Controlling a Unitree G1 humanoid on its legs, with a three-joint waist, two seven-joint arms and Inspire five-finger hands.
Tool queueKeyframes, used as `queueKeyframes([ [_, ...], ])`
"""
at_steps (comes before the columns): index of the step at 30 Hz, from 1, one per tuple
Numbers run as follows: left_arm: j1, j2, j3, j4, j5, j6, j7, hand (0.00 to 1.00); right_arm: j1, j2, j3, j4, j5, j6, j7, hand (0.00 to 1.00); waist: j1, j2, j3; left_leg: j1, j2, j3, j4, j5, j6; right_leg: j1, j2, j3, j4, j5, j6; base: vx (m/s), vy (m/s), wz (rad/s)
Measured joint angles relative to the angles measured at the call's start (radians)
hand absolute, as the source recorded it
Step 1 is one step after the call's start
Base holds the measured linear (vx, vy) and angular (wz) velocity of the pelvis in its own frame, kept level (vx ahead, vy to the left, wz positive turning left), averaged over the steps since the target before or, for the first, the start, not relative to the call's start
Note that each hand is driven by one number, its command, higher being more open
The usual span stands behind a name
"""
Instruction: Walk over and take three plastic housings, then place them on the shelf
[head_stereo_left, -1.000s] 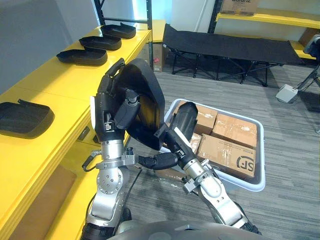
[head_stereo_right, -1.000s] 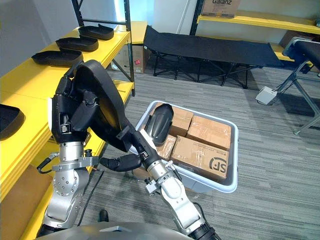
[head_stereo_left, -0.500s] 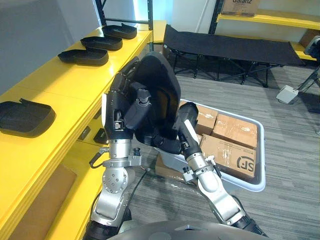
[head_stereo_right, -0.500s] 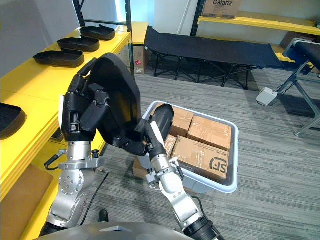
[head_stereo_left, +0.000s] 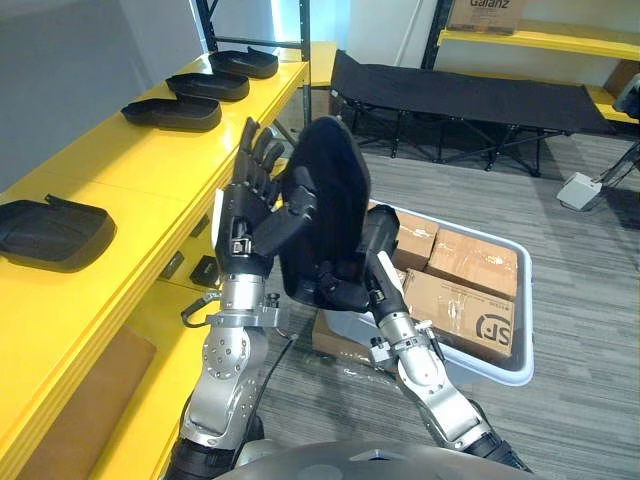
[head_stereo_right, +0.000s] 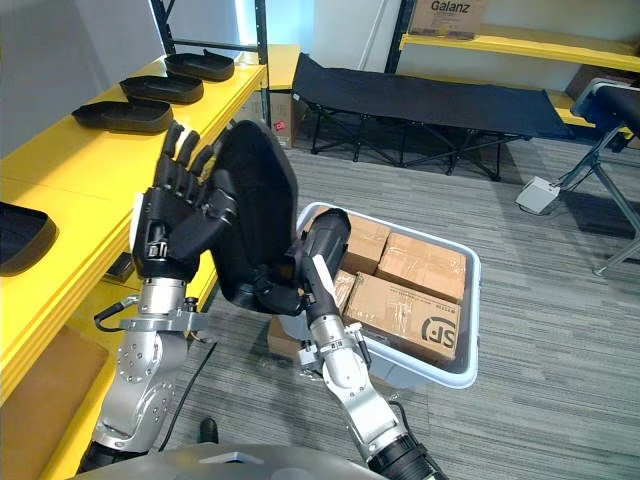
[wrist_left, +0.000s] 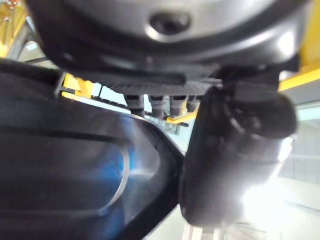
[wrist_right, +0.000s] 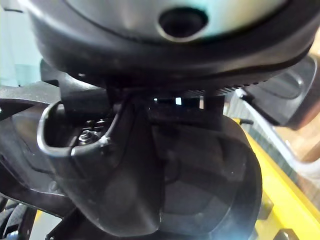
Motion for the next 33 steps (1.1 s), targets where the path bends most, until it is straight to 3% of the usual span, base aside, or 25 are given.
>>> queueKeyframes([
  [2,0.002,0.012,0.004,0.003,-0.036,0.032,-0.015,1.00,0.010,0.004,-0.068,0.000,0.000,0.000,-0.013,0.00,-0.003,0.003,0.000,0.000,0.000,0.002,0.000,-0.001,-0.001,0.000,0.000,0.001,0.000,0.001,0.002,0.00,0.000,0.00],
  [12,0.015,0.053,0.154,0.029,-0.199,0.034,-0.221,1.00,0.029,0.014,-0.294,0.000,0.001,-0.013,-0.044,0.00,-0.026,0.008,0.000,0.004,0.001,0.017,0.000,-0.008,-0.007,-0.006,0.000,0.015,-0.001,0.004,0.006,0.00,0.000,-0.03],
  [19,0.014,0.113,0.197,0.124,-0.219,0.108,-0.408,1.00,0.029,-0.030,-0.339,-0.009,0.149,-0.108,0.110,0.00,-0.027,0.018,0.001,0.005,0.001,0.020,0.000,-0.010,-0.008,-0.007,0.000,0.018,-0.001,0.005,0.007,0.00,0.000,0.00],
  [23,0.014,0.143,0.189,0.147,-0.214,0.152,-0.511,1.00,0.029,-0.035,-0.342,-0.020,0.199,-0.116,0.192,0.00,-0.028,0.019,0.002,0.005,0.002,0.023,0.000,-0.011,-0.008,-0.009,0.000,0.020,-0.001,0.005,0.007,0.00,0.000,0.00],
  [33,0.000,0.172,0.088,0.187,-0.174,0.200,-0.539,1.00,0.023,-0.053,-0.285,-0.100,0.221,-0.127,0.292,0.00,-0.032,0.025,0.006,0.005,0.002,0.023,0.000,-0.011,-0.008,-0.010,0.000,0.020,-0.001,0.005,0.008,0.00,0.000,0.00],
])
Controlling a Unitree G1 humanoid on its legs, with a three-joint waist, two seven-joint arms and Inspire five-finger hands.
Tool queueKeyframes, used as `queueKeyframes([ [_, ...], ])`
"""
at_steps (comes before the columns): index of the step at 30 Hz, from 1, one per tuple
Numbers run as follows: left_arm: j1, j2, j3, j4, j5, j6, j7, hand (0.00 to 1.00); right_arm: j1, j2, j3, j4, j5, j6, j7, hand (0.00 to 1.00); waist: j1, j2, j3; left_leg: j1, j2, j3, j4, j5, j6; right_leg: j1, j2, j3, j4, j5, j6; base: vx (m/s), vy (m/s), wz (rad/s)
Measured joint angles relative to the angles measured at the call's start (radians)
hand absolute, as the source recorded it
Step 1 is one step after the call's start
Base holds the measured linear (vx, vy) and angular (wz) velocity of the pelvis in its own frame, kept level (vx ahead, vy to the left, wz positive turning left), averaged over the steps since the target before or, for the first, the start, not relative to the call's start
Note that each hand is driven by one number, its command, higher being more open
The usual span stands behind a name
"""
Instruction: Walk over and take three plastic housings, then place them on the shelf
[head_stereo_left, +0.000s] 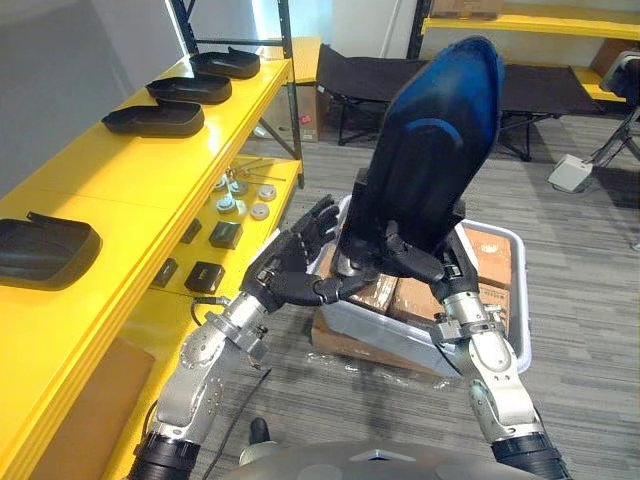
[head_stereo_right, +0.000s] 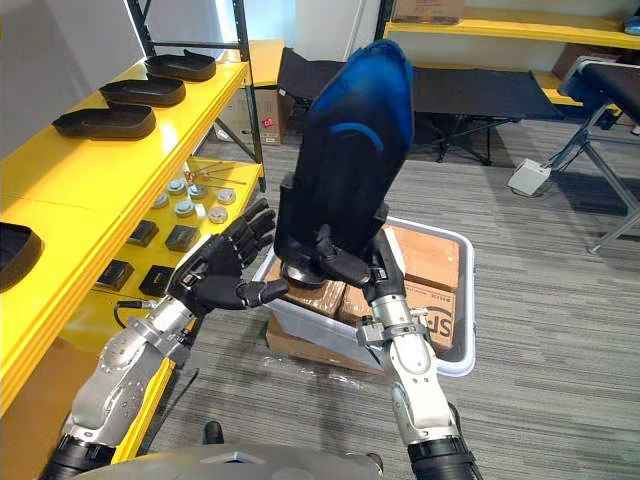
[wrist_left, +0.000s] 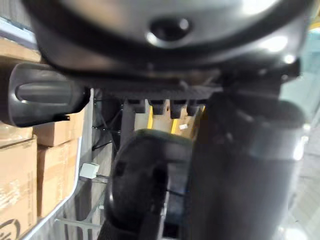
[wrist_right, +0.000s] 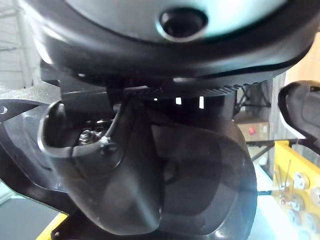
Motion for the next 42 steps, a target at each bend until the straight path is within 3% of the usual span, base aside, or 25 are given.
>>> queueKeyframes([
  [13,-0.006,-0.001,-0.014,0.004,0.002,0.009,0.077,1.00,-0.001,0.013,0.143,0.000,-0.007,0.018,0.044,0.00,0.004,-0.002,0.001,0.000,0.000,0.000,0.000,0.000,0.000,0.000,0.000,0.000,0.000,0.000,0.000,0.00,0.000,0.00],
  [30,-0.005,0.005,0.005,0.011,-0.020,0.011,0.075,1.00,0.000,0.013,0.204,0.019,-0.008,0.043,0.032,0.00,0.003,-0.023,-0.009,0.000,0.000,0.000,0.000,0.006,0.007,-0.001,0.000,-0.001,0.000,0.000,0.000,0.00,0.000,0.00],
  [39,-0.006,0.022,0.005,0.019,-0.094,0.054,0.042,1.00,0.021,-0.007,0.213,0.019,-0.008,0.036,0.029,0.00,0.001,-0.031,-0.014,0.000,0.000,0.001,0.000,0.007,0.009,-0.001,0.000,-0.001,-0.002,0.000,0.000,0.00,0.000,0.00],
  [40,-0.006,0.023,0.004,0.029,-0.097,0.056,0.029,0.00,0.030,-0.007,0.213,0.019,-0.008,0.035,0.029,0.00,0.000,-0.032,-0.015,0.000,0.000,0.001,0.000,0.008,0.009,-0.001,0.000,0.000,-0.003,0.000,0.000,0.00,0.000,0.00],
  [42,-0.008,0.025,0.002,0.033,-0.097,0.067,0.025,0.00,0.038,-0.008,0.213,0.020,-0.008,0.035,0.029,0.00,-0.003,-0.034,-0.016,0.000,0.000,0.001,0.000,0.008,0.009,-0.001,0.000,-0.001,-0.004,0.001,0.001,0.00,0.000,0.00],
])
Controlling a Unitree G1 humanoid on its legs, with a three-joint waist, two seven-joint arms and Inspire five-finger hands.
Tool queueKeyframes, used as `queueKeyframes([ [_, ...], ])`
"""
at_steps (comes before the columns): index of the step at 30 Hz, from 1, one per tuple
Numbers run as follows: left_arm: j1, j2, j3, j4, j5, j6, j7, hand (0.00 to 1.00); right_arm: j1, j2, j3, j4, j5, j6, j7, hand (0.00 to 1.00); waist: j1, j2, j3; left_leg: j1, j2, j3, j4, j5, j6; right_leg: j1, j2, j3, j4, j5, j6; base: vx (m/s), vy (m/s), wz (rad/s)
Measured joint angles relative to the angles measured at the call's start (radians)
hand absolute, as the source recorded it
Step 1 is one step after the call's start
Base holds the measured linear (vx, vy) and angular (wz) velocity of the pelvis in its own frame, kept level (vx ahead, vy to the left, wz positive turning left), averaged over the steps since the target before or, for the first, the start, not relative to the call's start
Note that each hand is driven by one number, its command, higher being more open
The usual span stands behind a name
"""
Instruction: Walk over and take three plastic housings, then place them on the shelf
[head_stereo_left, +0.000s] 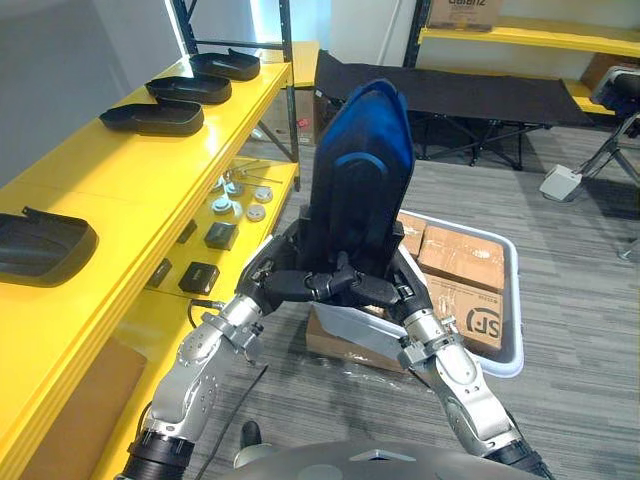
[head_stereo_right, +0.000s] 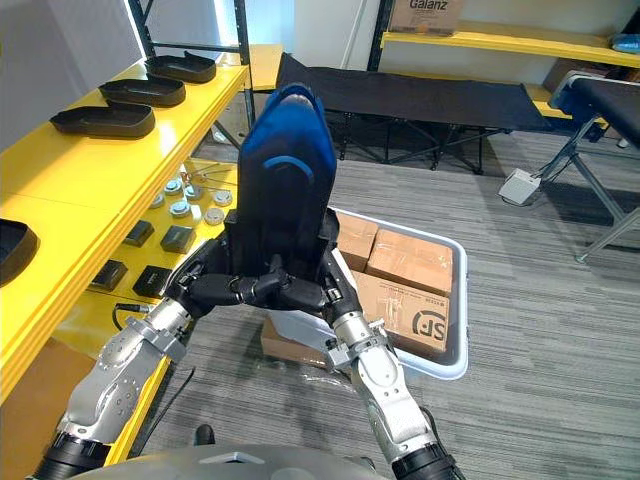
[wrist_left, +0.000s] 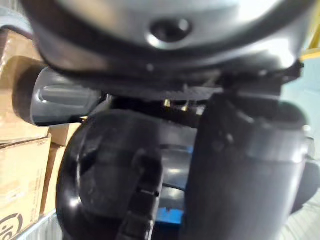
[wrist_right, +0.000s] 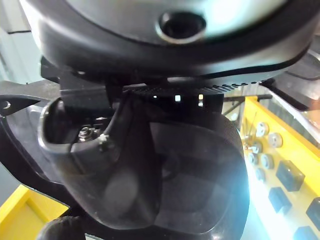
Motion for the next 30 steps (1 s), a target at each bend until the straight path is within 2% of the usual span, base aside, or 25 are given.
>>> queueKeyframes([
  [6,-0.007,0.021,-0.006,0.005,-0.029,0.031,-0.019,0.00,0.002,-0.019,0.007,0.004,0.001,-0.003,0.000,0.00,-0.015,-0.012,-0.009,0.000,0.000,0.003,0.000,0.000,0.000,0.001,0.000,0.001,-0.007,0.002,0.002,0.00,0.000,0.00],
  [9,-0.067,0.023,-0.010,0.061,-0.030,0.035,-0.018,0.00,0.017,-0.041,0.034,-0.006,0.000,-0.024,-0.002,0.00,-0.014,-0.015,-0.012,0.000,0.000,0.003,0.000,0.001,0.001,0.001,0.000,0.001,-0.007,0.002,0.002,0.00,0.000,0.00],
  [16,-0.072,0.010,-0.018,0.062,-0.035,0.076,0.013,0.00,0.040,-0.033,0.047,-0.013,-0.009,-0.021,-0.042,0.00,-0.017,-0.015,-0.012,0.000,0.000,0.004,0.000,0.001,0.001,0.001,0.000,0.002,-0.009,0.002,0.002,0.00,0.000,0.00],
  [19,-0.072,0.014,-0.022,0.065,-0.094,0.098,0.025,0.00,0.040,-0.040,0.047,-0.022,-0.034,-0.021,-0.051,0.00,-0.017,-0.015,-0.012,0.000,0.000,0.004,0.000,0.003,0.001,0.001,0.000,0.003,-0.009,0.002,0.002,0.00,0.000,0.00],
  [24,-0.072,0.015,-0.048,0.073,-0.148,0.089,0.053,0.00,0.041,-0.065,0.049,-0.047,-0.041,-0.016,-0.070,0.00,-0.015,-0.017,-0.013,0.000,0.000,0.004,0.000,0.004,0.001,0.001,0.000,0.003,-0.009,0.002,0.003,0.00,0.000,0.00],
  [25,-0.072,0.015,-0.052,0.074,-0.152,0.088,0.056,0.00,0.041,-0.070,0.049,-0.049,-0.041,-0.016,-0.071,1.00,-0.015,-0.018,-0.014,0.000,0.000,0.004,0.000,0.005,0.001,0.002,0.000,0.003,-0.009,0.002,0.002,0.00,0.000,0.00],
  [30,-0.069,0.015,-0.057,0.075,-0.224,0.078,0.084,0.00,0.041,-0.070,0.048,-0.073,-0.074,-0.016,-0.081,1.00,-0.015,-0.018,-0.013,-0.001,0.000,0.004,0.000,0.006,0.001,0.001,0.000,0.003,-0.009,0.002,0.002,0.00,0.000,0.00],
])
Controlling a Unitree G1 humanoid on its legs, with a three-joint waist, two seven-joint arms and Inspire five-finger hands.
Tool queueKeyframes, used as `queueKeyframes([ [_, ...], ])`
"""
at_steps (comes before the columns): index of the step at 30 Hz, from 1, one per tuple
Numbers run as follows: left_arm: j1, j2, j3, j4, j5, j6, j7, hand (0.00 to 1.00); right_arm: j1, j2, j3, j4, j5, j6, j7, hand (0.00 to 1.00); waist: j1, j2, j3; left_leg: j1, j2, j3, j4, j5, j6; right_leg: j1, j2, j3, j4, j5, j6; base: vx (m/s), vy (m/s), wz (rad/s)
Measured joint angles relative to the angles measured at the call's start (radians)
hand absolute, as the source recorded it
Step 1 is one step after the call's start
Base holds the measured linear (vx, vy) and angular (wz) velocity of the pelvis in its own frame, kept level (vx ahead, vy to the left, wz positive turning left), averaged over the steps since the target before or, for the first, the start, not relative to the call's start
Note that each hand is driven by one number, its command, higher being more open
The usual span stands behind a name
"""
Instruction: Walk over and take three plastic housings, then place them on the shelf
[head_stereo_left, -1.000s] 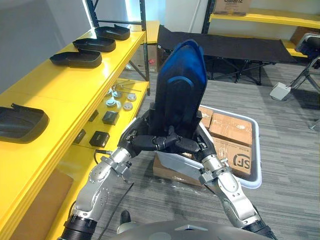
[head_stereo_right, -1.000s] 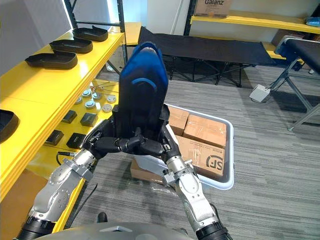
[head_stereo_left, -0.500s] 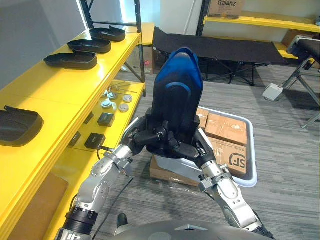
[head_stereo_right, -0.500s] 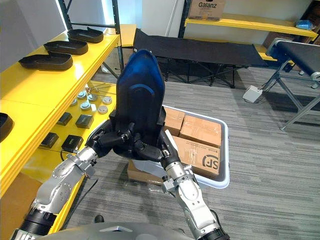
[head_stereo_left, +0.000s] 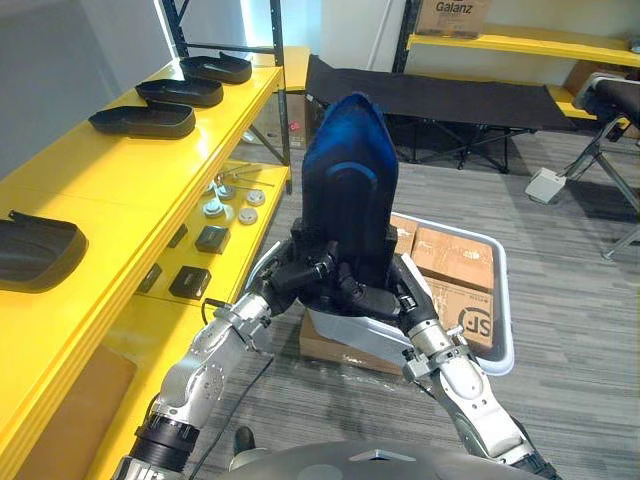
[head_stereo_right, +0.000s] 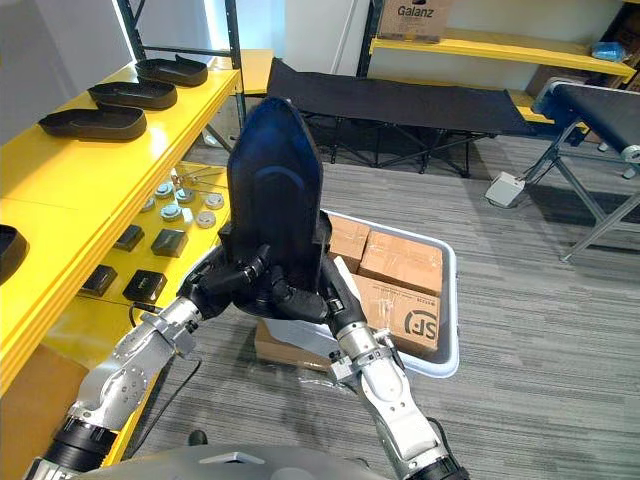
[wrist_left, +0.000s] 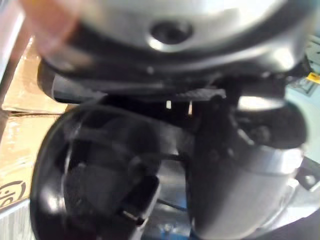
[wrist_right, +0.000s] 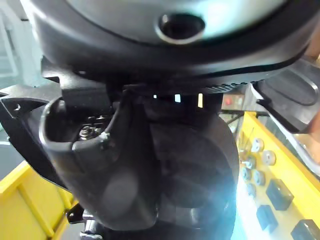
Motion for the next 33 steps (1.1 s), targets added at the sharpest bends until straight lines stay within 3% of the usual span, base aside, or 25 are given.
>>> queueKeyframes([
  [7,0.009,-0.018,-0.014,0.000,-0.039,-0.101,0.015,0.00,-0.015,0.010,-0.001,-0.047,0.037,0.022,0.000,1.00,0.003,-0.003,0.000,0.000,0.000,-0.002,0.000,0.002,0.000,0.000,0.000,0.000,0.002,0.000,0.001,0.00,0.000,0.00],
  [12,0.015,-0.081,-0.013,0.000,-0.028,-0.161,0.086,0.00,-0.040,0.043,-0.002,-0.041,0.044,0.025,0.001,1.00,0.005,-0.006,0.002,0.000,0.000,-0.004,0.000,0.003,0.001,0.000,0.000,-0.002,0.006,0.000,0.000,0.00,0.000,0.00],
  [19,0.023,-0.160,0.017,-0.002,0.280,-0.207,0.254,0.00,-0.042,0.095,-0.012,0.042,0.041,0.023,0.038,1.00,0.014,-0.007,0.003,0.001,0.000,-0.005,0.000,0.003,0.001,0.000,0.000,-0.003,0.010,-0.001,-0.001,0.00,0.000,0.00],
  [22,0.048,-0.195,0.077,-0.001,0.378,-0.269,0.337,0.00,-0.039,0.123,-0.049,0.062,0.032,0.023,0.007,1.00,0.008,-0.009,0.006,0.002,0.001,-0.004,-0.001,0.000,-0.002,0.000,0.000,-0.002,0.012,-0.001,-0.001,0.00,0.000,0.00],
  [29,0.055,-0.225,0.321,0.001,0.505,-0.401,0.584,0.00,0.041,0.162,-0.318,0.058,0.014,-0.022,-0.075,1.00,0.000,-0.015,0.024,0.019,0.003,0.014,-0.001,-0.017,-0.011,0.000,0.000,0.018,0.014,-0.001,-0.002,0.00,0.000,-0.06],
  [33,0.081,-0.233,0.389,0.001,0.517,-0.465,0.637,0.00,0.082,0.177,-0.436,0.058,0.061,-0.056,-0.104,1.00,-0.006,-0.012,0.026,0.024,0.003,0.022,0.000,-0.022,-0.015,-0.001,0.000,0.024,0.012,-0.001,-0.002,0.01,0.002,-0.06],
])
